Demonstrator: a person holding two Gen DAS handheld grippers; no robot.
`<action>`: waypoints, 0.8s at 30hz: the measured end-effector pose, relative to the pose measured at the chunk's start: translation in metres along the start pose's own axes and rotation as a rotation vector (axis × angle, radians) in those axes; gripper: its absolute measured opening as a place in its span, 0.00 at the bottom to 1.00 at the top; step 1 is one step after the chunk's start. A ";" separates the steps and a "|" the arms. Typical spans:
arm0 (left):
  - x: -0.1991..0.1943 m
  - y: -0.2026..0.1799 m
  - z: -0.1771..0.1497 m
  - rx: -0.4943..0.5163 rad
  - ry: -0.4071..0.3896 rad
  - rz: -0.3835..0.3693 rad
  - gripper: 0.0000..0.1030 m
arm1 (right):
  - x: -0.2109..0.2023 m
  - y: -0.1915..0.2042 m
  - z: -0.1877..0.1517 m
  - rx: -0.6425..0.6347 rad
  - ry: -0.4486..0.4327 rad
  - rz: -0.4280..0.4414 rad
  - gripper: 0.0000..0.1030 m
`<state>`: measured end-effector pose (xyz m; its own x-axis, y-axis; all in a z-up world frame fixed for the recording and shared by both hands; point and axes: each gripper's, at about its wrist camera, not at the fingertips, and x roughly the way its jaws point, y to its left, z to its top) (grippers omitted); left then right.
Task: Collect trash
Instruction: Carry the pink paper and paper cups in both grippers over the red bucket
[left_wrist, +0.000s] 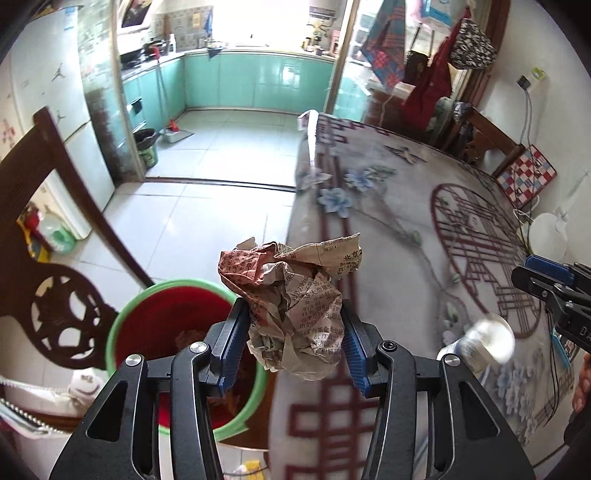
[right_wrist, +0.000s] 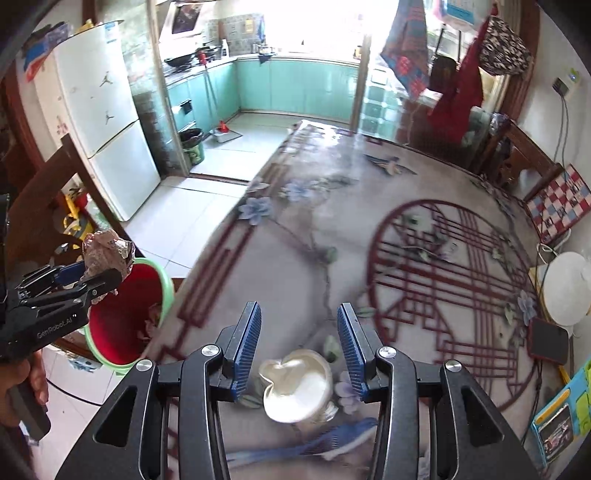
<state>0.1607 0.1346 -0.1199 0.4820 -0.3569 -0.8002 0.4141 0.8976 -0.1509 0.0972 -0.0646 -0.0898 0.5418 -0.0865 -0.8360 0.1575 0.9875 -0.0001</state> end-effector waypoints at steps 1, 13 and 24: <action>-0.002 0.008 -0.002 -0.008 -0.001 0.007 0.45 | 0.001 0.008 0.001 -0.007 -0.001 0.007 0.40; 0.000 0.073 -0.018 -0.082 0.025 0.073 0.45 | 0.013 0.068 0.010 -0.095 0.009 0.099 0.40; -0.003 0.078 -0.023 -0.075 0.028 0.043 0.45 | 0.072 0.018 -0.085 0.190 0.308 0.131 0.61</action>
<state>0.1740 0.2119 -0.1427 0.4759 -0.3113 -0.8226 0.3337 0.9292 -0.1586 0.0687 -0.0418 -0.1965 0.2981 0.1107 -0.9481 0.2699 0.9429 0.1950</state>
